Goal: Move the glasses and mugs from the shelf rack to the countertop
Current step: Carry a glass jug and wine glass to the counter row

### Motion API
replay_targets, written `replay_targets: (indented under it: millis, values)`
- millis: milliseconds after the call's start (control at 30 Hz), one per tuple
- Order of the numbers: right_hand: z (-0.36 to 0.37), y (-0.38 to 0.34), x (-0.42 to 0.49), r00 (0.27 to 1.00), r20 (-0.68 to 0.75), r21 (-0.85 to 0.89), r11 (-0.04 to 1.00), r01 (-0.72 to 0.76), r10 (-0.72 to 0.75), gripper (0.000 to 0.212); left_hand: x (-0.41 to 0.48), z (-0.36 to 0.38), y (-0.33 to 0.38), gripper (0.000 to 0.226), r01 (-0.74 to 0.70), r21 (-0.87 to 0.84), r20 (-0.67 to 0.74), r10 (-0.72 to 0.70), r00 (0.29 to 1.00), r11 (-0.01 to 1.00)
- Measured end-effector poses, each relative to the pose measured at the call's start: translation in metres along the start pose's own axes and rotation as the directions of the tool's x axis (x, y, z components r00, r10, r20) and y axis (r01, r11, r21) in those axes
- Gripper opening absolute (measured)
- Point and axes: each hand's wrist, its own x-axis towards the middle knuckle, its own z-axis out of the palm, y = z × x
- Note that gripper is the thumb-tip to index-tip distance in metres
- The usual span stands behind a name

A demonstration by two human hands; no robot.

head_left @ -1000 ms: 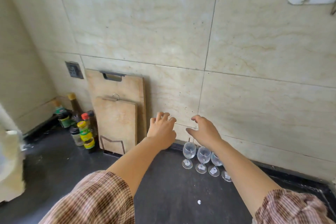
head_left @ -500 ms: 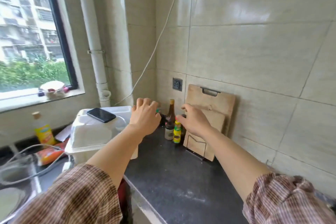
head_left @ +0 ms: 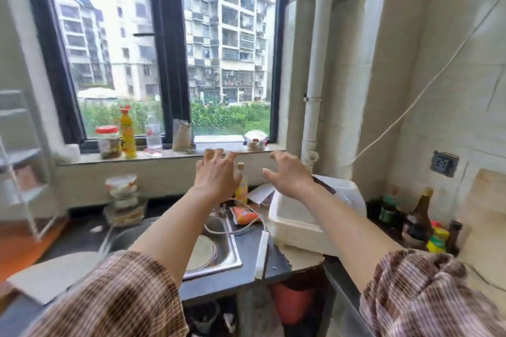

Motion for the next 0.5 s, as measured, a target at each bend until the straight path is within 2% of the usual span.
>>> replay_targets:
  millis: [233,500]
  values:
    - [0.092,-0.146,0.076,0.962,0.113,-0.006,0.968,0.249,-0.247,0.055,0.004,-0.035,-0.168,0.051,0.257,0.131,-0.01,-0.258,0.966,0.958]
    - [0.195,-0.312,0.169,0.884,0.112,0.016,0.89,0.456,-0.454,0.052,0.04,-0.073,-0.349,0.051,0.44,0.272,-0.012,-0.454,0.891,0.856]
